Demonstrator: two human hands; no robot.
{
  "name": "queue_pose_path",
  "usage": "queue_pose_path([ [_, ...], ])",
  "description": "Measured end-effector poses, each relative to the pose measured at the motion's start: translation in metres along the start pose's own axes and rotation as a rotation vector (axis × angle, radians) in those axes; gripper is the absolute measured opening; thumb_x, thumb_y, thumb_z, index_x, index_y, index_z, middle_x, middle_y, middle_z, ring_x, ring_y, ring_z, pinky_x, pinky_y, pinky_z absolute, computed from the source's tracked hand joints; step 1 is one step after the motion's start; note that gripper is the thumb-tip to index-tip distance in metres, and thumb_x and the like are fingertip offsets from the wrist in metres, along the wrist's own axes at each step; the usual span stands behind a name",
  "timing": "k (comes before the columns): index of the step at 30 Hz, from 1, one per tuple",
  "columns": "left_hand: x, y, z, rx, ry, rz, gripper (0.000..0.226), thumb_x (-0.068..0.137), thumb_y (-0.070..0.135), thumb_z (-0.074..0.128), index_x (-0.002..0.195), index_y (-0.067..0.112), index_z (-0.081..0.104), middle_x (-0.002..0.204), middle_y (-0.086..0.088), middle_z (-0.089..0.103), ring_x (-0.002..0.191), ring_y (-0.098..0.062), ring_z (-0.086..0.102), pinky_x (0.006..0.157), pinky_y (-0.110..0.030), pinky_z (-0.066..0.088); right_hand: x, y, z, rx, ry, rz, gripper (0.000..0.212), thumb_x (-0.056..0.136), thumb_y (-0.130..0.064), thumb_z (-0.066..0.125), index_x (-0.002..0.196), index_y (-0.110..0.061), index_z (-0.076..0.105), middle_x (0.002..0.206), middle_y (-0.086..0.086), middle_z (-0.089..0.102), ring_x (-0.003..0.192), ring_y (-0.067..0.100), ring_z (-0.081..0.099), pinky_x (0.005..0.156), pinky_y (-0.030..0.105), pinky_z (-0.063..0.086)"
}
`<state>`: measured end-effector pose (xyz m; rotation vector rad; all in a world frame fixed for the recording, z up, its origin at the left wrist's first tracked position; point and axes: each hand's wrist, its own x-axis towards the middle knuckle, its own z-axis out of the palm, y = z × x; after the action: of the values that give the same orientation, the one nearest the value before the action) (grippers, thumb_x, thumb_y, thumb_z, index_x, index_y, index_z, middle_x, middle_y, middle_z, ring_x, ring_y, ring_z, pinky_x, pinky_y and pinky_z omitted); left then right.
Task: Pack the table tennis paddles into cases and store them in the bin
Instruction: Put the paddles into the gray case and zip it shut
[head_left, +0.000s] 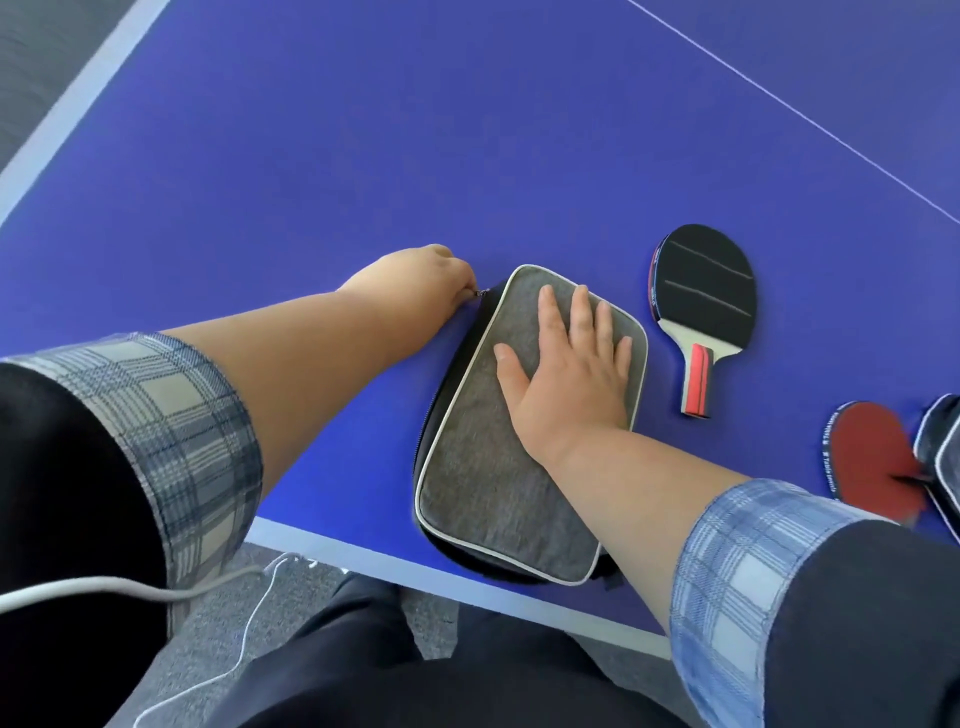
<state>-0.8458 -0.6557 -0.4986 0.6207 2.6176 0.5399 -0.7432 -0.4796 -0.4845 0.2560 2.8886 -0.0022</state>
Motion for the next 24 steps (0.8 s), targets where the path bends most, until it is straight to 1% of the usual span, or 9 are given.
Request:
queue_pose_path([
  [2, -0.014, -0.003, 0.002, 0.014, -0.035, -0.029, 0.030, 0.104, 0.033, 0.037, 0.123, 0.027, 0.060, 0.118, 0.000, 0.055, 0.105, -0.022, 0.059, 0.088, -0.040, 0.050, 0.001, 0.000, -0.001, -0.005, -0.005, -0.003, 0.083, 0.088, -0.072, 0.013, 0.161, -0.031, 0.008, 0.170, 0.007, 0.005, 0.156, 0.030, -0.001, 0.124, 0.057, 0.005],
  [5, -0.032, -0.001, 0.008, 0.023, -0.071, -0.050, 0.033, 0.104, 0.036, 0.036, 0.123, 0.026, 0.061, 0.118, -0.001, 0.056, 0.106, -0.024, 0.060, 0.091, -0.045, 0.050, -0.003, 0.001, -0.002, -0.022, -0.027, -0.036, 0.084, 0.086, -0.073, 0.010, 0.160, -0.033, 0.006, 0.170, 0.008, 0.003, 0.156, 0.032, -0.002, 0.123, 0.057, 0.005],
  [9, -0.038, 0.003, 0.004, 0.046, -0.073, -0.086, 0.028, 0.104, 0.029, 0.039, 0.121, 0.024, 0.061, 0.118, -0.002, 0.054, 0.099, -0.027, 0.061, 0.087, -0.046, 0.052, -0.013, 0.006, -0.002, -0.056, -0.058, -0.093, 0.086, 0.085, -0.074, 0.010, 0.160, -0.033, 0.003, 0.170, 0.008, -0.001, 0.155, 0.032, -0.005, 0.123, 0.057, 0.004],
  [14, -0.046, 0.008, 0.004, 0.074, -0.050, -0.094, 0.024, 0.102, 0.024, 0.042, 0.118, 0.021, 0.061, 0.117, -0.004, 0.055, 0.097, -0.029, 0.062, 0.085, -0.046, 0.053, -0.014, 0.008, 0.000, -0.036, -0.035, -0.096, 0.085, 0.087, -0.074, 0.014, 0.161, -0.033, 0.005, 0.170, 0.008, 0.002, 0.156, 0.031, -0.003, 0.124, 0.056, 0.004],
  [17, -0.063, 0.008, 0.012, 0.088, -0.046, -0.076, 0.023, 0.101, 0.020, 0.045, 0.117, 0.022, 0.061, 0.115, -0.003, 0.056, 0.099, -0.028, 0.062, 0.084, -0.045, 0.054, -0.012, 0.009, 0.002, -0.010, -0.016, -0.092, 0.083, 0.088, -0.074, 0.018, 0.160, -0.034, 0.007, 0.170, 0.007, 0.004, 0.156, 0.030, -0.002, 0.124, 0.056, 0.004],
  [20, -0.087, 0.011, 0.024, 0.100, -0.006, -0.103, 0.022, 0.103, 0.026, 0.045, 0.116, 0.024, 0.063, 0.112, -0.001, 0.057, 0.097, -0.026, 0.060, 0.082, -0.042, 0.053, -0.012, 0.010, 0.003, 0.003, 0.003, -0.101, 0.083, 0.089, -0.075, 0.019, 0.160, -0.035, 0.008, 0.170, 0.007, 0.005, 0.156, 0.030, 0.000, 0.123, 0.057, 0.005],
  [22, -0.103, 0.014, 0.034, 0.092, 0.021, -0.131, 0.024, 0.104, 0.029, 0.044, 0.115, 0.025, 0.064, 0.111, 0.000, 0.057, 0.100, -0.025, 0.058, 0.080, -0.040, 0.052, -0.011, 0.010, 0.004, 0.024, 0.015, -0.111, 0.083, 0.088, -0.075, 0.020, 0.160, -0.034, 0.010, 0.170, 0.007, 0.006, 0.156, 0.030, 0.000, 0.123, 0.058, 0.006],
  [24, -0.118, 0.018, 0.044, 0.107, 0.049, -0.137, 0.025, 0.104, 0.025, 0.044, 0.117, 0.025, 0.065, 0.111, 0.003, 0.058, 0.105, -0.023, 0.056, 0.083, -0.039, 0.051, -0.010, 0.011, 0.005, 0.051, 0.024, -0.116, 0.084, 0.088, -0.076, 0.021, 0.160, -0.034, 0.011, 0.170, 0.008, 0.006, 0.156, 0.031, 0.000, 0.123, 0.058, 0.006],
])
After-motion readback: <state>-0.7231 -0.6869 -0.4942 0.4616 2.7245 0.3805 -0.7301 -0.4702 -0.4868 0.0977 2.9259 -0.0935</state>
